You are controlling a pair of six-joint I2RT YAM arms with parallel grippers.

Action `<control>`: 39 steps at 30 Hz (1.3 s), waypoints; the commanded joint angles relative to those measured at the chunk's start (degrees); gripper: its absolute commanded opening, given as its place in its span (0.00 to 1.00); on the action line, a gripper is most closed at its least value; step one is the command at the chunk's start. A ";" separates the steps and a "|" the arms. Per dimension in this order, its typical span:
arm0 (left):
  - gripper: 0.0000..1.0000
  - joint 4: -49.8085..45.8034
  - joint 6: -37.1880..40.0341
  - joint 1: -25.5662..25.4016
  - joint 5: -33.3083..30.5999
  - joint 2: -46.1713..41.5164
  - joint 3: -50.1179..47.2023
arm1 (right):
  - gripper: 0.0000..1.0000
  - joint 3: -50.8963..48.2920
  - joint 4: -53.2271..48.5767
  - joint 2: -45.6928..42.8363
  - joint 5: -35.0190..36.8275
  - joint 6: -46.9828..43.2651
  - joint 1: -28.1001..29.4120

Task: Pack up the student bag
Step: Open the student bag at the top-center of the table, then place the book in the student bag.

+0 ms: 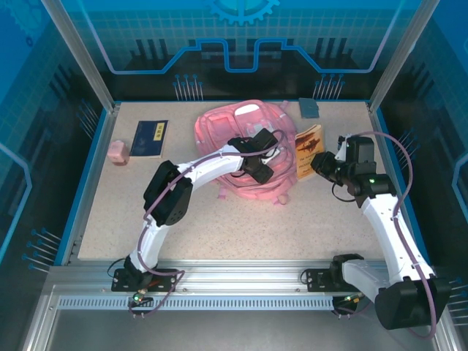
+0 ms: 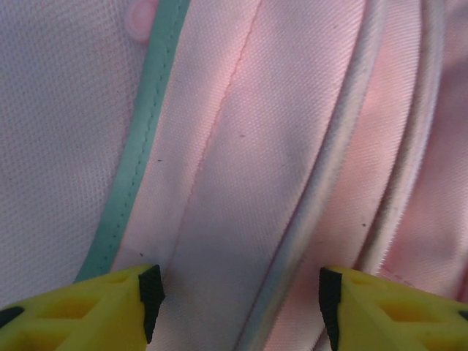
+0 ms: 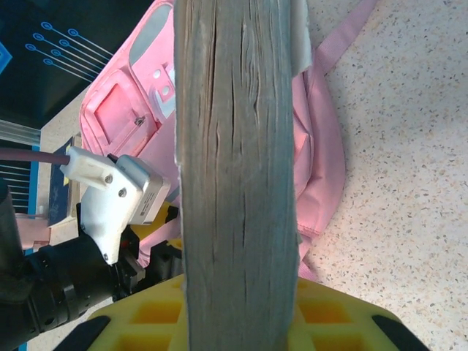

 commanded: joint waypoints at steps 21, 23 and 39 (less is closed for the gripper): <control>0.08 20.68 1.56 0.16 -24.79 -17.82 -6.80 | 0.21 0.13 -8.59 -5.97 -0.17 -3.89 -2.22; 0.07 21.81 1.09 0.18 -25.95 -18.25 -6.28 | 0.21 -0.19 -8.55 -6.18 -0.98 -3.50 -2.18; 0.06 18.66 -4.87 0.23 -19.85 -19.06 -0.47 | 0.22 -11.71 21.81 3.98 -25.29 11.08 1.33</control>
